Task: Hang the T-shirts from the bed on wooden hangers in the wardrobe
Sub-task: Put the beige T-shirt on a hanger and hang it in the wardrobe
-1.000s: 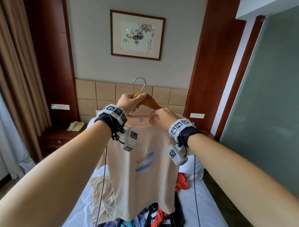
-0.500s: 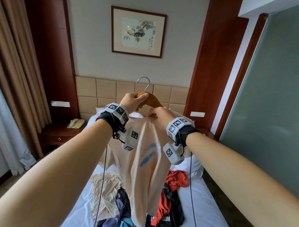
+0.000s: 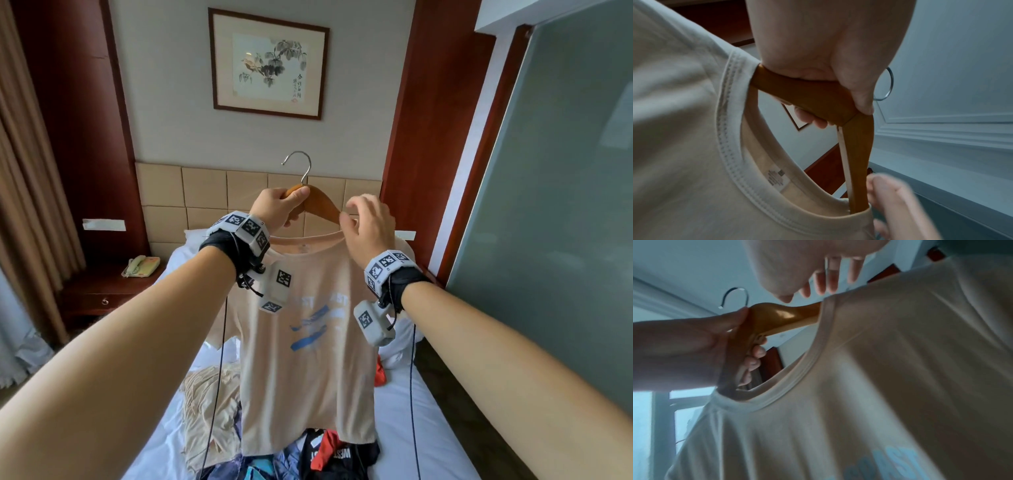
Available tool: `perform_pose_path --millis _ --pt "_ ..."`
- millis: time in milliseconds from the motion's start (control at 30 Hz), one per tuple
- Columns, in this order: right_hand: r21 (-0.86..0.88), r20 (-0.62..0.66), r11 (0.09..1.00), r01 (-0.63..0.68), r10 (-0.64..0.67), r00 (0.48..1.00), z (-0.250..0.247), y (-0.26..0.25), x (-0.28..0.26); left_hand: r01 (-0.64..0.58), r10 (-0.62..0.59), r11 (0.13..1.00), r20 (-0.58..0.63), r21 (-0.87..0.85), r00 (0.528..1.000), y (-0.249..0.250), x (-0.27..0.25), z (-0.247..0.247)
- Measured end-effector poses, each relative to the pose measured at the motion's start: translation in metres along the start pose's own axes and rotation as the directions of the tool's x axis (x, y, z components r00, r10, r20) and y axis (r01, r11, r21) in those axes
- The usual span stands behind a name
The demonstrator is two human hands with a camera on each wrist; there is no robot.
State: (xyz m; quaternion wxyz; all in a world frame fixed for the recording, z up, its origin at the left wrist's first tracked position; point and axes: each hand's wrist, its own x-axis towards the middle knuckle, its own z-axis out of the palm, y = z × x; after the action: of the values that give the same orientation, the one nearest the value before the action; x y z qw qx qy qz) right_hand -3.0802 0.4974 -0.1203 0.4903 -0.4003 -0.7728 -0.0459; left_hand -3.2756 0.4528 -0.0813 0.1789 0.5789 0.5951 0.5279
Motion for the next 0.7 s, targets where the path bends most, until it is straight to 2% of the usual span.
perform_pose_path --millis 33,100,167,200,334,501,701 --pt "-0.044 0.06 0.996 -0.076 0.079 0.995 -0.005 0.008 0.0 -0.008 0.008 1.0 0.001 0.0 1.0 0.004 0.0 0.003" --pt "-0.144 0.239 0.971 -0.189 0.22 0.946 -0.021 0.02 -0.001 -0.031 0.031 0.999 -0.002 -0.011 1.0 0.011 -0.002 0.012" --pt "-0.14 0.354 0.96 -0.244 0.279 0.893 -0.036 0.028 -0.005 -0.05 0.05 0.999 0.009 -0.007 0.999 0.019 -0.004 0.025" --pt "-0.131 0.377 0.961 -0.242 0.274 0.885 -0.042 0.031 -0.007 -0.056 0.056 0.998 0.018 0.0 0.998 0.024 -0.006 0.033" --pt "-0.173 0.394 0.957 -0.231 0.282 0.875 -0.071 0.053 -0.014 -0.079 0.079 0.997 0.078 0.006 0.994 0.044 -0.01 0.066" --pt "-0.241 0.354 0.914 -0.327 0.396 0.847 -0.124 0.097 -0.032 -0.088 0.092 0.996 0.164 -0.028 0.982 0.074 -0.019 0.116" --pt "-0.207 0.278 0.919 -0.335 0.384 0.881 -0.206 0.135 -0.064 -0.129 0.138 0.99 0.297 -0.05 0.945 0.133 -0.057 0.199"
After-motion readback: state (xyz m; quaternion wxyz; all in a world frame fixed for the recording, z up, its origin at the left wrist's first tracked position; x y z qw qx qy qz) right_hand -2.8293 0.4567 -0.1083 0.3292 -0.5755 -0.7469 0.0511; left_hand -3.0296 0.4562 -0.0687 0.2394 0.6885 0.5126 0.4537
